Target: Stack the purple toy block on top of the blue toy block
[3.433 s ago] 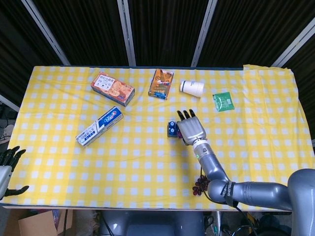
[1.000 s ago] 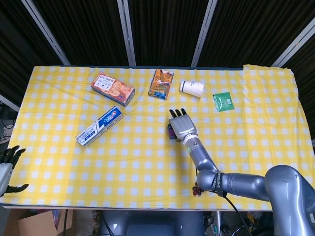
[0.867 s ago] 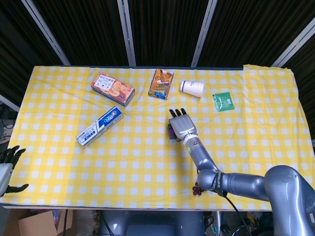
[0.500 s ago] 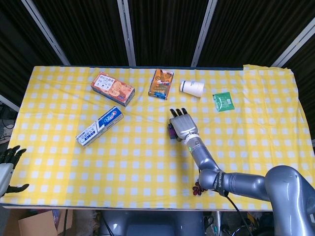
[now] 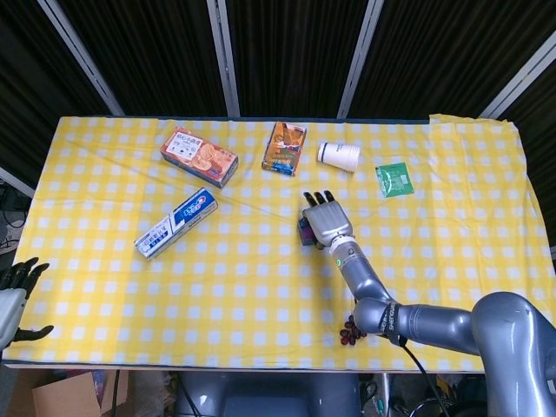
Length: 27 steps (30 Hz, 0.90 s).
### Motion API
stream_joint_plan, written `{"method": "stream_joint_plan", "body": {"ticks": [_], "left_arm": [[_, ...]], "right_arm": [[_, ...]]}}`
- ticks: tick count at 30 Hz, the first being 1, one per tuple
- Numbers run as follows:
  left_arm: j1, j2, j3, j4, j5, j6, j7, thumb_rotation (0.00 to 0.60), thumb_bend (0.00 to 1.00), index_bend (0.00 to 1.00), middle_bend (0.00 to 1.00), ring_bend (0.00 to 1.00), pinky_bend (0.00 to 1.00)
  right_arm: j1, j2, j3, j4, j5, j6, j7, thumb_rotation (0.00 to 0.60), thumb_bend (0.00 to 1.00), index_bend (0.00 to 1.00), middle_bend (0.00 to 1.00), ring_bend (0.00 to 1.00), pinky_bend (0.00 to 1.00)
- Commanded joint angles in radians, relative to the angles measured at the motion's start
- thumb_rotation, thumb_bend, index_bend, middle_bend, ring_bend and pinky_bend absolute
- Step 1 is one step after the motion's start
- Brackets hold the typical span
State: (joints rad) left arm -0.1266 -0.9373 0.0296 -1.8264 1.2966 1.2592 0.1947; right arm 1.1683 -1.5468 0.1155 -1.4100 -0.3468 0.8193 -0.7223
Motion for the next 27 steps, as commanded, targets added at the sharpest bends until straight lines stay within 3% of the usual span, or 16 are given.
{"method": "stream_joint_plan", "body": {"ticks": [1,23,27], "left_arm": [[0.0,0.001,0.001,-0.001,0.001,0.0,0.0,0.6,0.0,0.09,0.0,0.0,0.04],[-0.001,0.004,0.002,-0.006,0.002,-0.001,0.0,0.6,0.0,0.09,0.0,0.0,0.04],[-0.002,0.004,0.002,-0.006,0.001,-0.003,0.0,0.6,0.0,0.09,0.0,0.0,0.04]], "right_arm": [[0.003,0.0,-0.002,0.003,0.004,-0.002,-0.002,0.6,0.43,0.5,0.0,0.02,0.0],[0.014,0.003,-0.022,0.002,0.016,-0.007,-0.007,0.6,0.43,0.49,0.0,0.02,0.0],[0.021,0.01,-0.025,-0.01,0.03,-0.01,-0.014,0.6,0.43,0.44,0.0,0.02,0.0]]}}
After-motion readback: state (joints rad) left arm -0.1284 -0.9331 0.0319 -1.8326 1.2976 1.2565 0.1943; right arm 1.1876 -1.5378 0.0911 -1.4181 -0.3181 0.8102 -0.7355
